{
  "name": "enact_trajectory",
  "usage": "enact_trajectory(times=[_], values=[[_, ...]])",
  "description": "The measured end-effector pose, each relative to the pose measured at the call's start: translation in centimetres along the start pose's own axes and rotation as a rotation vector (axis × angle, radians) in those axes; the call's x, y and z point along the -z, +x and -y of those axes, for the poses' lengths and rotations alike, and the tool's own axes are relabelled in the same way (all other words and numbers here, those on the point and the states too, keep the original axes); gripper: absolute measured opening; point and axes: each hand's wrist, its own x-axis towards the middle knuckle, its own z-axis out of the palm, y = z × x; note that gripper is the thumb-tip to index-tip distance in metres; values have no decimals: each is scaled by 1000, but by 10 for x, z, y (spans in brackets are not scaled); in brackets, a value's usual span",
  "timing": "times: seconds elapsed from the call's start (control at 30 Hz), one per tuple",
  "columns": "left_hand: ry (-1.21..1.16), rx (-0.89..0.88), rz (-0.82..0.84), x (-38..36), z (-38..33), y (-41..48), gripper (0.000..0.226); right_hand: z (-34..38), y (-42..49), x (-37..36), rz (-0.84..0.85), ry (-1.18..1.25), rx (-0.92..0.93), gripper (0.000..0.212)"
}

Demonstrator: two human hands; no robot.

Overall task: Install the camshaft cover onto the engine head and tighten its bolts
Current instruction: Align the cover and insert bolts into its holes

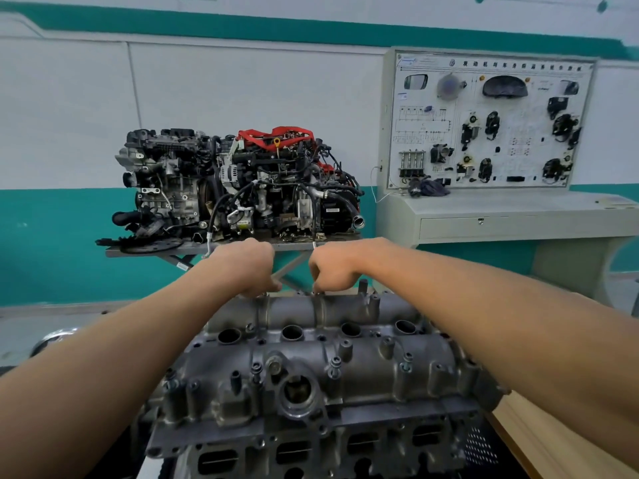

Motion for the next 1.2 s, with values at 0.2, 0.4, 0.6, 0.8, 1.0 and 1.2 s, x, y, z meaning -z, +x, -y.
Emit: enact_trajectory(times=[0.2,0.4,0.6,0.8,1.0,1.2], values=[[-115,-159,117,6,1,0,24,-4,5,-12,-109,26,-52,51],[-176,-164,8,11,-1,-2,29,-29,-4,3,-59,-52,-72,60],[-267,-247,-63,15,-33,-9,21,-53,-55,17,-158,-44,-30,45],[-449,-572,-90,53,-154,-33,19,-79,-181,-1,-130,26,-159,33],[-502,-780,-113,83,-289,-71,12,-112,-326,-52,-150,182,-407,24],[-581,-987,70,62,-419,-107,14,-156,-454,-146,17,332,-772,16]])
